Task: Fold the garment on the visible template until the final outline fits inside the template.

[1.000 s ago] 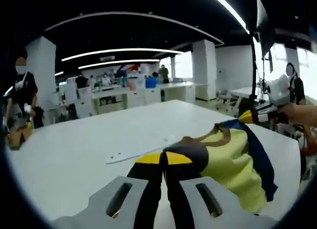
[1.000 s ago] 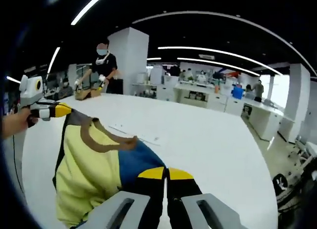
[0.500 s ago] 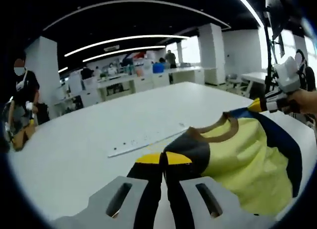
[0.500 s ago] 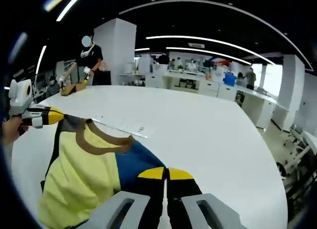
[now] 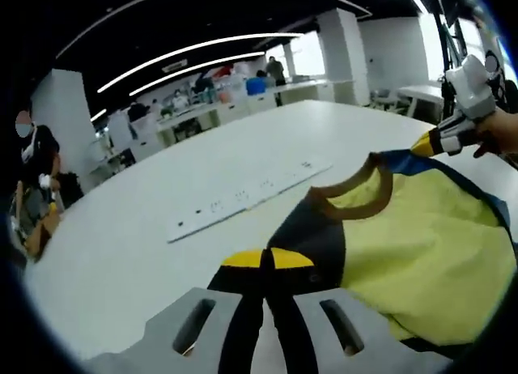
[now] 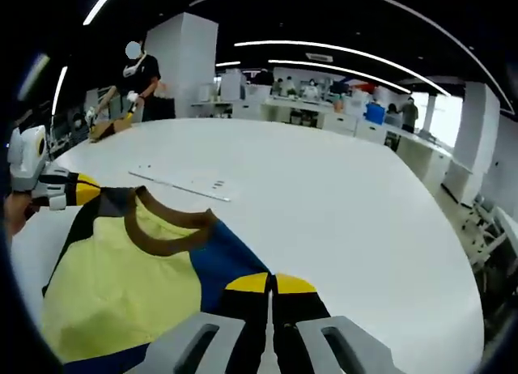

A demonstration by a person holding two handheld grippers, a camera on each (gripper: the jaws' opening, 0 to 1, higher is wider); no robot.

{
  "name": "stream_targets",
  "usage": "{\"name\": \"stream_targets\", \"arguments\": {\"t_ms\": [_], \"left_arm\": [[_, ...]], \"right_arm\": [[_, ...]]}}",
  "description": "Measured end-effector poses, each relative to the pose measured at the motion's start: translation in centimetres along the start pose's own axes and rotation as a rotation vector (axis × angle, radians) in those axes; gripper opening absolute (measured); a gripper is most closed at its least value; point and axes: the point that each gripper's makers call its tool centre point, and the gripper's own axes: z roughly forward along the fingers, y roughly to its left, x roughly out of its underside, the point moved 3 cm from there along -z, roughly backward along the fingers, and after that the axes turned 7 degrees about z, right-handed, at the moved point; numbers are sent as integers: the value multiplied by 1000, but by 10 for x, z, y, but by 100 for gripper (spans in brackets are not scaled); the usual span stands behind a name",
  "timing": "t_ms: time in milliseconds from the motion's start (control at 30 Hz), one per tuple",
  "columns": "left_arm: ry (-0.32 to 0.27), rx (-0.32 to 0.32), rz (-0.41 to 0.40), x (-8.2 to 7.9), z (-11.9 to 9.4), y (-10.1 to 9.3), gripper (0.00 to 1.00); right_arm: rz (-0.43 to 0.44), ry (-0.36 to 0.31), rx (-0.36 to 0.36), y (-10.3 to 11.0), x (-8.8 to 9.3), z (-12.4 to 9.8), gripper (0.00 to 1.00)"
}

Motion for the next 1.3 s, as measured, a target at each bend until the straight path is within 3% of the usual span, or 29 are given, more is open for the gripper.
{"name": "stream_targets", "arguments": {"t_ms": [167,367,533,800,1033,1300], "left_arm": [[17,2,-5,6,6,1,0],[2,11,-30,3,-1,2,0],[-17,11,-53,-1,-9,6,10],[-40,39,-27,-8,-32,0,28],[-80,71,-60,-11,-54,-5,43],[-77,110,-71,5,-82,-12,56]], "right_arm": [[9,20,-1,-1,5,8,0],[-5,18,-18,3,3,6,0],[5,15,-69,8,-3,-2,18],[-17,79,-191,26,4,-22,49],[-84,78,-308,49,-1,-57,71],[-85,99,-466,82,11,-106,86]]}}
